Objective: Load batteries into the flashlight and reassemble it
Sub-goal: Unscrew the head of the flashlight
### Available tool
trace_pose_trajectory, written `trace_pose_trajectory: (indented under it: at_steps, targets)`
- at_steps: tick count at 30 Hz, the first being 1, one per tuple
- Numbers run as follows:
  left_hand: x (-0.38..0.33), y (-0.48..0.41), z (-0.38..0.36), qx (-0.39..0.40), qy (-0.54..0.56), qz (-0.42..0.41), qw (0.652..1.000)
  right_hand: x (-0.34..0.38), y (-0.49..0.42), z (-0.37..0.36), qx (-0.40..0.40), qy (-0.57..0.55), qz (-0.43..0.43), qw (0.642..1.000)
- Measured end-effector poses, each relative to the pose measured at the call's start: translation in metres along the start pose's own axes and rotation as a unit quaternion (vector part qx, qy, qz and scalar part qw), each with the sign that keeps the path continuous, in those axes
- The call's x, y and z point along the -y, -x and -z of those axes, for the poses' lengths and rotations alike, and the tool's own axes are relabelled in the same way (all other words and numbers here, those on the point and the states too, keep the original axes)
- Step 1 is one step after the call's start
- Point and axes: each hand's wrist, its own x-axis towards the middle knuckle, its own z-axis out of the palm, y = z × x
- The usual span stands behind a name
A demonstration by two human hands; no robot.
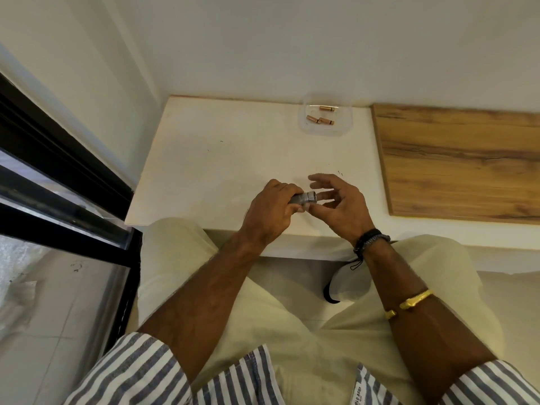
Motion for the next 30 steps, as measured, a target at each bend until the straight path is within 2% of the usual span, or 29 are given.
trace_pose_trajectory:
  at_steps: [4,15,21,30]
  targets:
    - [-0.0007,0.0003,-0.0004,0.002,0.002,-0.003,1.000,-0.0012,0.0007,-0.0034,-0.020,0.035,-0.047,0.998]
    - [-0.0005,0.0000,0.0000,0.006,-0.004,0.006,1.000,-0.0022,0.0000,-0.0006,0.004,0.028,0.034,0.999]
    - [-0.0014,0.0011,-0.0010,0.001,-0.003,-0.010,1.000,-0.0001,0.0016,-0.0033,-0.013,0.012,-0.054,0.998]
    - [0.0011,0.0009,-0.0028,0.003,0.001,-0.011,1.000,-0.0069,-0.0009,-0.0030,-0.019,0.036,0.000,0.999]
